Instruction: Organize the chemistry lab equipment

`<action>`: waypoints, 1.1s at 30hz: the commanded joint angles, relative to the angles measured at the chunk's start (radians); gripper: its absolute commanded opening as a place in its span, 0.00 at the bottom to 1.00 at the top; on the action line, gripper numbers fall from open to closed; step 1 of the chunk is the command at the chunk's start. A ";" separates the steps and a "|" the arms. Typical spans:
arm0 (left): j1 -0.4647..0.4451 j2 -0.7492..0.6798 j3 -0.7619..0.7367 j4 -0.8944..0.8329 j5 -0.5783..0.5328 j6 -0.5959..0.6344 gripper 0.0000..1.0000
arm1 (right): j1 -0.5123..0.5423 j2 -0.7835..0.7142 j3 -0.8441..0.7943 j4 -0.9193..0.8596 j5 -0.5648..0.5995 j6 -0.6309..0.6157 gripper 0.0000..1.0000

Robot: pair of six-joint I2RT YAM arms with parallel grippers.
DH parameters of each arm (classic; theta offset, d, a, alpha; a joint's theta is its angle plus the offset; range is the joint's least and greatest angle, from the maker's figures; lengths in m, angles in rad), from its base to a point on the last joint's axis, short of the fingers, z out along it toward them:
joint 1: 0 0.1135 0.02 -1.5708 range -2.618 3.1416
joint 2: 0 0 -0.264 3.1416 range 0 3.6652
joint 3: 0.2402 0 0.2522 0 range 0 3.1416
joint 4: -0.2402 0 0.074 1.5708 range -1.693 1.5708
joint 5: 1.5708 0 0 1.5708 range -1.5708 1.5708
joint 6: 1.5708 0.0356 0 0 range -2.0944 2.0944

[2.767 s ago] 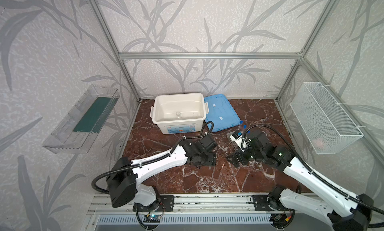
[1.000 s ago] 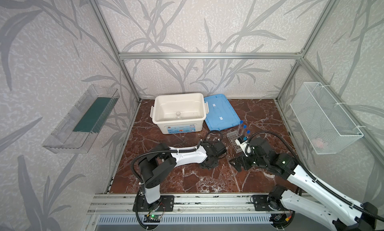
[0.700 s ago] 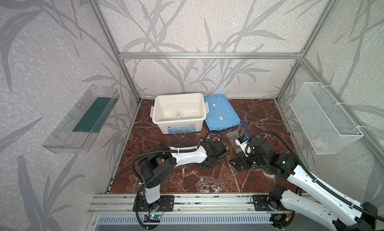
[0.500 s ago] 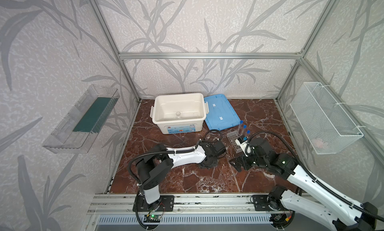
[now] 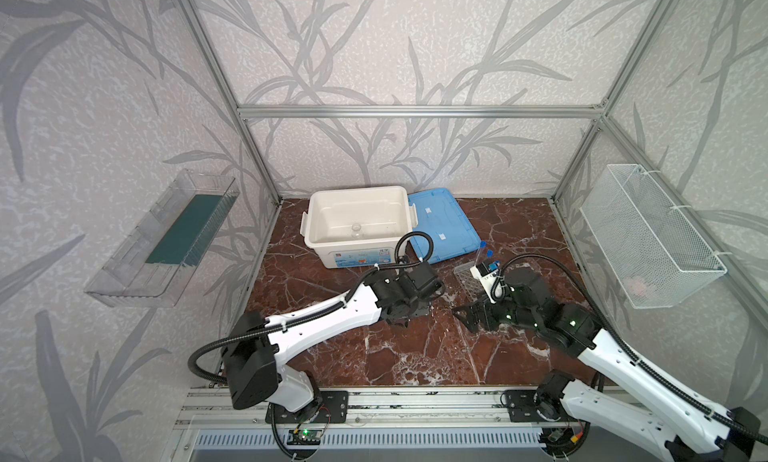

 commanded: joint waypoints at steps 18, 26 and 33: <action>0.441 0.176 0.529 -0.238 0.190 0.449 0.11 | 0.003 0.435 0.433 0.246 -0.010 0.063 0.99; 0.556 0.434 0.767 -0.301 0.213 0.527 0.12 | -0.050 0.609 0.595 0.201 -0.031 0.020 0.99; 0.583 0.683 1.067 -0.393 0.213 0.565 0.12 | -0.080 0.729 0.688 0.194 -0.047 -0.008 0.99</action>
